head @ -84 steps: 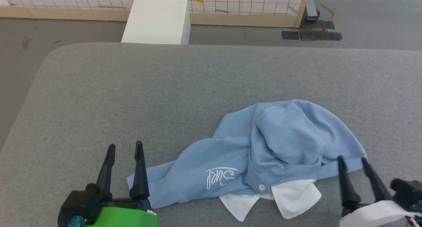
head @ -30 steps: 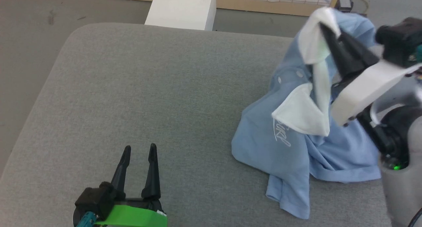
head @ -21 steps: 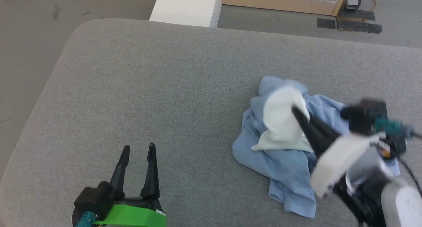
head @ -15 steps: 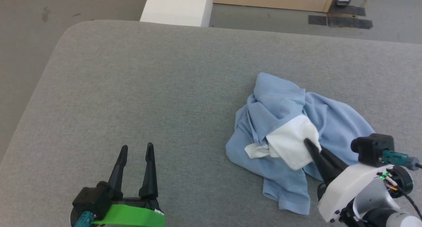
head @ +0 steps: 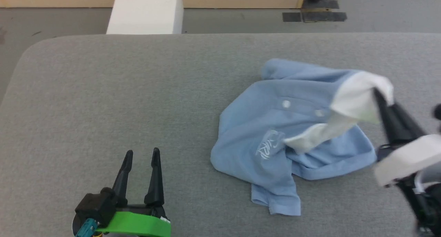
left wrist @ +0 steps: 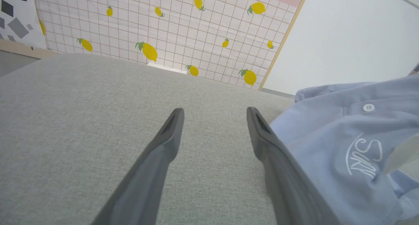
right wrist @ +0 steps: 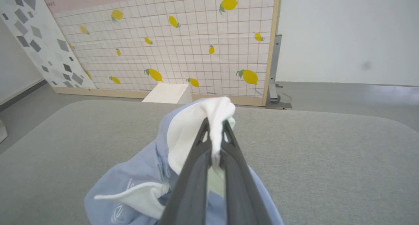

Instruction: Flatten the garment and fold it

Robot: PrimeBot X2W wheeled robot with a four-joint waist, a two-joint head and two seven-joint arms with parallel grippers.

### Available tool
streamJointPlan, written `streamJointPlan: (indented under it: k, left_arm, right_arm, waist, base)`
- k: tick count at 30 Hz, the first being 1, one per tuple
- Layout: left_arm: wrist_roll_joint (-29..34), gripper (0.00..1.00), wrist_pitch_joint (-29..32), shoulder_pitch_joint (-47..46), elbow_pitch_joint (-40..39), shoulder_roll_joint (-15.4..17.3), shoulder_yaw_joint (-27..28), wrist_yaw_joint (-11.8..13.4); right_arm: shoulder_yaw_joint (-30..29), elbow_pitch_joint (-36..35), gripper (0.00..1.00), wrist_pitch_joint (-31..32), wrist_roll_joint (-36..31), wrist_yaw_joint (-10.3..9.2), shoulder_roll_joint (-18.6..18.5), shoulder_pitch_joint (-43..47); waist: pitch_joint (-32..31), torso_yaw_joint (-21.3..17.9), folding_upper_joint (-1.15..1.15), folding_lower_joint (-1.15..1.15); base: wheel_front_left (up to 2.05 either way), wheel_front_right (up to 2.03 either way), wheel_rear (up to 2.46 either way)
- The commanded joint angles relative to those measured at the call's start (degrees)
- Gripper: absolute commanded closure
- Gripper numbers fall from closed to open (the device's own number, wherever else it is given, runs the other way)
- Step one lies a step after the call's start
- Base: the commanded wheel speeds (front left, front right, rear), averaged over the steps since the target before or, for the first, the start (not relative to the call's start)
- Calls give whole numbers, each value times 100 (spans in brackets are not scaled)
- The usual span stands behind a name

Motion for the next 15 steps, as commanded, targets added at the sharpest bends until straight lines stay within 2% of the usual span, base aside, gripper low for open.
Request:
streamJointPlan:
  k: [1, 4, 5, 8, 11, 15]
  left_arm:
    - [79, 0, -20, -65, 8, -17, 17, -30]
    - [99, 0, -20, -54, 24, -17, 25, -56]
    - [120, 0, -20, -39, 47, -17, 44, -81]
    - [127, 0, -21, -3, 38, -17, 56, -87]
    - [145, 0, -21, 50, 46, -17, 73, -97]
    - [177, 0, -21, 81, 70, -17, 92, -118]
  right_arm:
    - [-243, -120, 100, -42, -45, -9, 3, 3]
    - [-834, -368, 100, 4, -74, -9, 50, 296]
    - [-1451, -571, 100, 165, 55, -9, 113, 878]
    - [-1973, -401, 100, 297, 437, -9, 127, 1562]
    - [-2101, 101, 100, 254, 694, -9, 129, 2252]
    - [-1679, 914, 100, -60, 851, -9, 130, 2696]
  waist:
    - [-68, -198, 0, 0]
    - [-97, -273, 0, 0]
    - [-123, -311, 0, 0]
    - [-125, -333, 0, 0]
    - [-113, -372, 0, 0]
    - [-130, -422, 0, 0]
  base:
    - [0, 0, 0]
    - [0, 0, 0]
    - [0, 0, 0]
    - [0, 0, 0]
    - [0, 0, 0]
    - [0, 0, 0]
